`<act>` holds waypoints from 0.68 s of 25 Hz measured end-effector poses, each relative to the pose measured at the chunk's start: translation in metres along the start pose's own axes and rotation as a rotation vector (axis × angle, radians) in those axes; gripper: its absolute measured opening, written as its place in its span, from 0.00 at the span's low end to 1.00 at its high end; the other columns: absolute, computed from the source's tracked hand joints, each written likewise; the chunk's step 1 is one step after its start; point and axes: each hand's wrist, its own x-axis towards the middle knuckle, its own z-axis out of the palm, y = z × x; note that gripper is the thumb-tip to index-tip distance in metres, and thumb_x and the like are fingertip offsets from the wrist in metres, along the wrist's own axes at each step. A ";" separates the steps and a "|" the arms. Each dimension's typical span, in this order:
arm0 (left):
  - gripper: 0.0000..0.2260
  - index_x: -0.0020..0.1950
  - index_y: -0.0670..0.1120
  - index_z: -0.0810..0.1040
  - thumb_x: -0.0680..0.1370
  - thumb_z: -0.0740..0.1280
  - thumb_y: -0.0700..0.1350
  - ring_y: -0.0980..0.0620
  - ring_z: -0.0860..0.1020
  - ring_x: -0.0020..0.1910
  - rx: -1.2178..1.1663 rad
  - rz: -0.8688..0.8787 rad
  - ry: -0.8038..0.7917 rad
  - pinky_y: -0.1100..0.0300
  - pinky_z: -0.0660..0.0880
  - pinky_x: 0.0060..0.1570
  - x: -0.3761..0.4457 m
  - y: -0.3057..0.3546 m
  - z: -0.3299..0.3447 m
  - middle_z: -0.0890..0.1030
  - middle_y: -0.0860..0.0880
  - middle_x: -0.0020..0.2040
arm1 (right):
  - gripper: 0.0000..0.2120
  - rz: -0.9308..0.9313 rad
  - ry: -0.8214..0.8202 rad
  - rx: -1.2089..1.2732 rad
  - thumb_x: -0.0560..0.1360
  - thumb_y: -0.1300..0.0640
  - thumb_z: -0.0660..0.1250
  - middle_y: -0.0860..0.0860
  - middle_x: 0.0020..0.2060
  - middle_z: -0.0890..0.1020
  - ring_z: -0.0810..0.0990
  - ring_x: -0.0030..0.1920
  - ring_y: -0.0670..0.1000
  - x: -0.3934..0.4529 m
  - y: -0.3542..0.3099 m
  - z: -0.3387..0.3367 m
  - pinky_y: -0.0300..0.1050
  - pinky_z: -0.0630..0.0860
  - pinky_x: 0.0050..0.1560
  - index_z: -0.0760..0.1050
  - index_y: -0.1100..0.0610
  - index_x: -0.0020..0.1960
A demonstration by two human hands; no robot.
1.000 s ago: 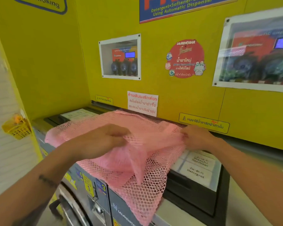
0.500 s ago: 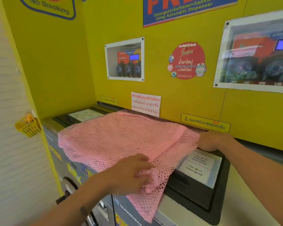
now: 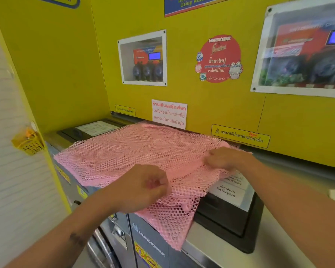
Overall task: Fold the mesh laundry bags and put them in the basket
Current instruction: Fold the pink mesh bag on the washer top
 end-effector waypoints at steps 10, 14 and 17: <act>0.07 0.45 0.54 0.81 0.75 0.64 0.53 0.54 0.76 0.44 0.208 0.091 0.047 0.49 0.73 0.51 -0.004 -0.008 0.014 0.80 0.54 0.43 | 0.38 0.064 0.003 0.070 0.77 0.31 0.49 0.56 0.79 0.58 0.58 0.78 0.59 0.006 0.006 -0.002 0.62 0.54 0.76 0.56 0.53 0.79; 0.09 0.46 0.47 0.84 0.77 0.66 0.48 0.55 0.82 0.47 -0.140 0.011 -0.164 0.57 0.77 0.52 -0.018 0.007 -0.009 0.85 0.53 0.45 | 0.32 0.009 0.089 0.063 0.76 0.34 0.49 0.54 0.76 0.64 0.63 0.74 0.60 0.004 -0.013 -0.003 0.63 0.58 0.73 0.63 0.49 0.75; 0.09 0.47 0.41 0.84 0.77 0.64 0.41 0.50 0.82 0.46 -0.377 0.022 0.209 0.61 0.76 0.50 -0.019 -0.016 -0.034 0.84 0.46 0.43 | 0.42 0.022 -0.010 0.010 0.68 0.28 0.47 0.53 0.79 0.60 0.60 0.77 0.58 0.012 -0.015 -0.001 0.63 0.56 0.75 0.58 0.46 0.78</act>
